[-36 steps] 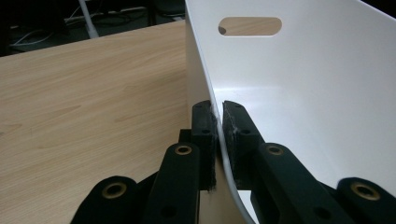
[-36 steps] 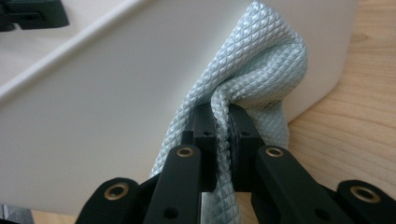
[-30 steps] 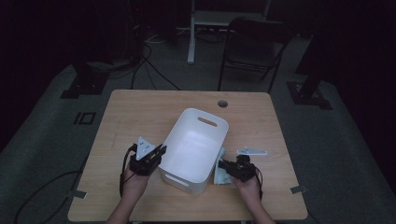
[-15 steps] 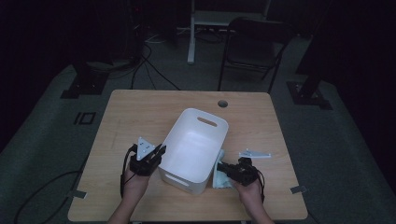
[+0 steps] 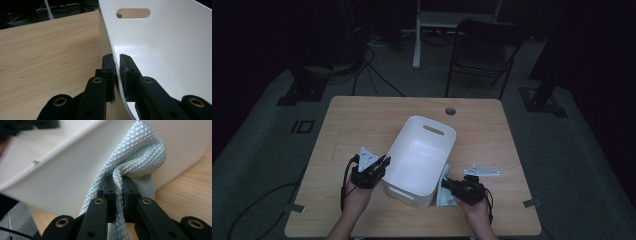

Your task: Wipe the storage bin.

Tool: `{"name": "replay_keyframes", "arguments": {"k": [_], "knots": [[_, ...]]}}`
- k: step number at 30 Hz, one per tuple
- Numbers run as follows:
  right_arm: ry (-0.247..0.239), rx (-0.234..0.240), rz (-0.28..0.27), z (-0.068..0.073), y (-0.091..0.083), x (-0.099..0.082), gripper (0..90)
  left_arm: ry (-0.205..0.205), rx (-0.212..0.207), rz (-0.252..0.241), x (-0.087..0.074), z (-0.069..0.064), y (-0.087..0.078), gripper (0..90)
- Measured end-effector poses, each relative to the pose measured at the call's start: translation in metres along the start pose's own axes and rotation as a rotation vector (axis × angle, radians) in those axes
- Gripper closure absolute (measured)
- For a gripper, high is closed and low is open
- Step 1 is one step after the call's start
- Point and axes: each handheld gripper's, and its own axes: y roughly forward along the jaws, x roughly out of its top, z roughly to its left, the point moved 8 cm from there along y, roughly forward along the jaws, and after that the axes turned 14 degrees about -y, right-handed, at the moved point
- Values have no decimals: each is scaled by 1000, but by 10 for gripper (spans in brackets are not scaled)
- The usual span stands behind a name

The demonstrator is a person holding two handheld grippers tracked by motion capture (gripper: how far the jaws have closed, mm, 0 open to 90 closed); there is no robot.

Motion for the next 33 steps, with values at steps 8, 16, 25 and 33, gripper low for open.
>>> {"name": "replay_keyframes", "arguments": {"k": [8,16,25,33], "knots": [[36,-46,111,-18,24,-25,839,-5,5,0,0,1,0,816],[92,3,168,-13,29,-38,841,8,35,-5,0,1,0,813],[66,163,-76,38,-27,8,802,15,39,-4,0,1,0,810],[38,107,-77,42,-25,9,808,7,16,8,0,1,0,812]]}}
